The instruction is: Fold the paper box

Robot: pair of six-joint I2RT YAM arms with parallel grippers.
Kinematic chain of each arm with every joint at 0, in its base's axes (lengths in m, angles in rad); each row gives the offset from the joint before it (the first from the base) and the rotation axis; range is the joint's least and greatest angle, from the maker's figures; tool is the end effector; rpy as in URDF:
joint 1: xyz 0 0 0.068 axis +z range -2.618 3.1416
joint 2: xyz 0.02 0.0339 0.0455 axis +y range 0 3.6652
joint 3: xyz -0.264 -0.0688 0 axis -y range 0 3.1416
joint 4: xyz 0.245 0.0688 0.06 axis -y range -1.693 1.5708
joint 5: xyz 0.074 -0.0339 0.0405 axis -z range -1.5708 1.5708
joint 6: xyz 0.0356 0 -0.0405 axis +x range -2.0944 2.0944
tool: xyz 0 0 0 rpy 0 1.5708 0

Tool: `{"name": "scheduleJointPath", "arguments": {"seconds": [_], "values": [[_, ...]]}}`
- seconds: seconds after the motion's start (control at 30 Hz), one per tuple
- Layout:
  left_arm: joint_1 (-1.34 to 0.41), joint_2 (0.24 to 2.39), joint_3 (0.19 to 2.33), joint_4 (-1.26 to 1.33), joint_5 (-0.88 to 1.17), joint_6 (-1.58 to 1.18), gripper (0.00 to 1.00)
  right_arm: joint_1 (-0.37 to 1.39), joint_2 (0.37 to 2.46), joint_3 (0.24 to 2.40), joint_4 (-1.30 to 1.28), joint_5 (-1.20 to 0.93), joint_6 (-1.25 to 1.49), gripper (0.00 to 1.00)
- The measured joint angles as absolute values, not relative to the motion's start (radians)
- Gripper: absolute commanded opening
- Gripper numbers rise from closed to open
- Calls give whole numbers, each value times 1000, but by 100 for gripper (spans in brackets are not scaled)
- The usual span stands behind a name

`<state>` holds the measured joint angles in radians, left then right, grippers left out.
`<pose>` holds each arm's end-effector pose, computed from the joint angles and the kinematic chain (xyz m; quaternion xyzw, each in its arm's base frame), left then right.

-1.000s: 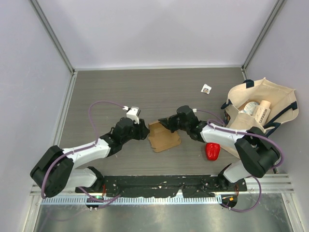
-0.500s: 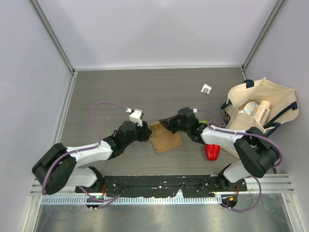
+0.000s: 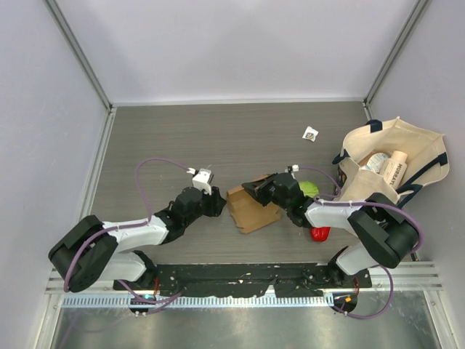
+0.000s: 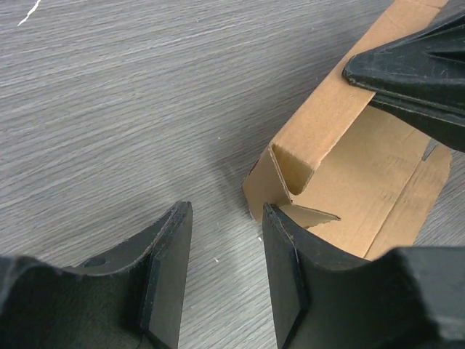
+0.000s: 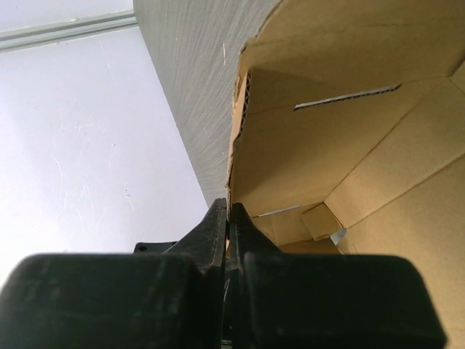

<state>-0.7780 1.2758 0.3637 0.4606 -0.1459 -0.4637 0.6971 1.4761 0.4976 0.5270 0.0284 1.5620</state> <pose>0.1738 -0.1640 0.1614 0.0941 0.8408 -0.2578 0.4666 0.2155 0.1791 0.1587 0.3620 0.7662 0.4749 0.2376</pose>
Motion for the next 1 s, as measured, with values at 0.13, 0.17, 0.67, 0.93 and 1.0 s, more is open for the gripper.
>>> {"name": "scheduleJointPath", "arguments": {"seconds": [0.13, 0.17, 0.67, 0.93, 1.0], "values": [[-786, 1281, 364, 485, -145, -464, 48, 699, 1476, 477, 583, 35, 1530, 1], [-789, 1281, 364, 492, -143, -464, 48, 699, 1477, 472, 595, 36, 1523, 1], [-883, 1368, 382, 549, -227, -463, 46, 714, 1534, 400, 788, 64, 1566, 1], [-943, 1395, 397, 550, -367, -464, 45, 737, 1537, 372, 844, 91, 1555, 1], [-961, 1412, 408, 550, -399, -463, 45, 741, 1539, 365, 858, 96, 1554, 1]]}}
